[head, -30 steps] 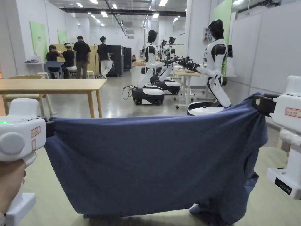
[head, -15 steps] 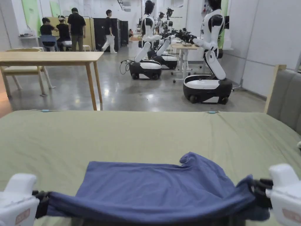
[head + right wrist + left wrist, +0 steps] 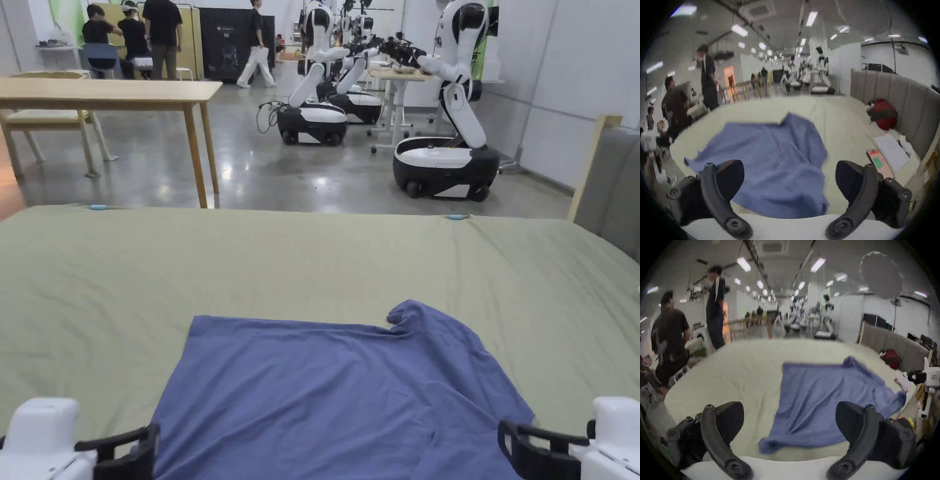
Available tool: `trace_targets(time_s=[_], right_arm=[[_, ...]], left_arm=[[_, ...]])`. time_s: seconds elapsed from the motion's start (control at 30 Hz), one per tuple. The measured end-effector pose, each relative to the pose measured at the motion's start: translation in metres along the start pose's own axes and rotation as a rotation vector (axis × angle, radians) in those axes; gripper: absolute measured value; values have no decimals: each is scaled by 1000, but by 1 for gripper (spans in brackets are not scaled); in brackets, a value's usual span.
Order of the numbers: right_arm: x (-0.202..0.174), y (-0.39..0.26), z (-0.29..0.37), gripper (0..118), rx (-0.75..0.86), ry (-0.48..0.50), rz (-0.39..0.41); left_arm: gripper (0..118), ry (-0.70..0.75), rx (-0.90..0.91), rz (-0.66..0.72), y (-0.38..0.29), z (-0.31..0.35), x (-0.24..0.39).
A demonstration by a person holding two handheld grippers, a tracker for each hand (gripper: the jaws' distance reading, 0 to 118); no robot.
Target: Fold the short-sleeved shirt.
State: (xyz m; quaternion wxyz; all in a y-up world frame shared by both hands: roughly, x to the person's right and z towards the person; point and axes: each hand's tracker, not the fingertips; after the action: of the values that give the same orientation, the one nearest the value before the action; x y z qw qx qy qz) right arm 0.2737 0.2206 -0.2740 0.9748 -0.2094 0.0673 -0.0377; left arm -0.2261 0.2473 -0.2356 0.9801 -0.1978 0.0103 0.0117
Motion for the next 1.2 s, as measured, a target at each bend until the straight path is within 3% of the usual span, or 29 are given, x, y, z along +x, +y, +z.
trace_targets(time_s=[0.13,0.17,0.2,0.23,0.27,0.33,0.47,0.6,0.63,0.67,0.7,0.73,0.77,0.8,0.9,0.93,1.07,1.1,1.13,1.17,1.2], right_arm=[[-43,12,7,112,163,-23,-25],[-50,12,7,102,182,-11,-25],[-57,11,6,61,173,-24,-17],[-64,11,2,14,164,-46,7],[-71,8,-2,0,151,-67,47],[-72,5,-5,0,107,5,48],[-71,-7,0,0,83,-22,91],[-56,-19,6,0,36,-28,68],[-51,-20,8,0,26,-24,65],[-48,-24,7,0,17,-19,57],[-46,-27,6,0,2,-24,48],[-44,-29,5,0,-12,-27,40],[-41,-30,4,0,-21,-28,33],[-40,-33,3,0,-28,-31,28],[-40,-35,5,0,-50,-39,35],[-39,-36,6,0,-54,-41,42],[-32,-33,13,0,-73,-63,70],[-28,-32,15,0,-74,-68,71],[-24,-31,18,0,-77,-76,72],[-21,-29,20,0,-78,-84,74],[-17,-29,22,0,-82,-94,77]], left_arm=[[111,0,94,-54,7,-6,34],[106,-22,69,-56,8,-10,38],[76,-58,41,-43,7,-14,40],[32,-50,25,-37,6,-19,41],[0,-30,-19,-42,-2,-25,43],[0,-54,-23,-40,-7,-25,32],[0,2,-66,-40,-32,-13,-2],[0,8,-220,35,-70,-2,-54],[10,3,-244,34,-78,-1,-64],[38,30,-261,29,-86,0,-66],[100,59,-279,27,-92,-1,-72],[118,56,-296,26,-97,-4,-77],[115,40,-308,32,-102,-8,-78],[115,-30,-192,12,-119,-1,-72],[114,12,-312,41,-153,-10,-72],[114,4,-321,26,-111,-35,-81],[111,-32,-359,-31,-106,-62,-75],[106,-41,-389,-32,-105,-70,-75],[88,-63,-435,-8,-104,-77,-75],[39,-82,-455,33,-102,-80,-76],[0,-75,-442,39,-105,-87,-80]])
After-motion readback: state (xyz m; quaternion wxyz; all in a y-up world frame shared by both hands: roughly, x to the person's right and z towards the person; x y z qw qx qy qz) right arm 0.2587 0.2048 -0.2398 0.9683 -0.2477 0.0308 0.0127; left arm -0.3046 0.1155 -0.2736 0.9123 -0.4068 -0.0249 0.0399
